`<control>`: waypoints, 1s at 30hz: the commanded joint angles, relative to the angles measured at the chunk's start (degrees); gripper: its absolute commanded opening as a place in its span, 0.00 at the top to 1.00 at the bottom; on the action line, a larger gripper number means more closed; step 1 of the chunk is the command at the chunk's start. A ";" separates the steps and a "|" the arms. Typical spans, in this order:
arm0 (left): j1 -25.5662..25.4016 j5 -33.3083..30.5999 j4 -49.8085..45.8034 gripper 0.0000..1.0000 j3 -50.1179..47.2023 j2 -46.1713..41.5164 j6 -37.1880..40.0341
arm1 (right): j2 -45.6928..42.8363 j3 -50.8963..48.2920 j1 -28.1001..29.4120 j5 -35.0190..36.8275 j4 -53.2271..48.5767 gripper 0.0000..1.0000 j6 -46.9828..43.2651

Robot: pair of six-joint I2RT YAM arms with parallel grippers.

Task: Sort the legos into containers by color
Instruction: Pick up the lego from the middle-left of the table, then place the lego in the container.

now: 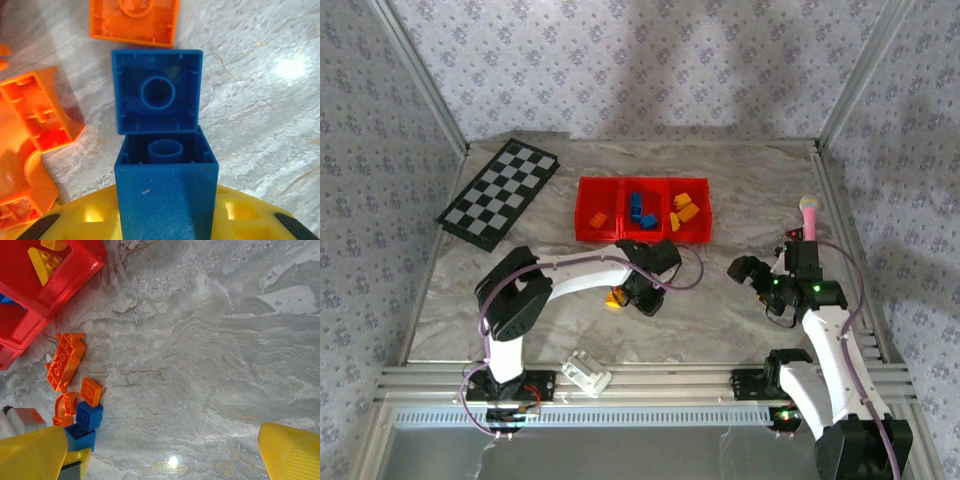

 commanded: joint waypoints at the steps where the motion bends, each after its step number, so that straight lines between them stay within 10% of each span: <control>1: 3.86 3.08 -1.77 0.73 2.52 -3.57 1.17 | -1.02 -0.53 0.15 1.68 -1.33 0.00 -0.34; 13: 14.25 1.66 -5.46 0.73 19.27 -1.25 5.80 | -3.06 -0.29 0.03 1.93 -2.87 0.00 0.36; 30: 21.33 -5.08 -9.07 0.68 54.74 26.09 -5.44 | -7.69 -0.29 -0.11 2.72 -8.28 0.00 -0.30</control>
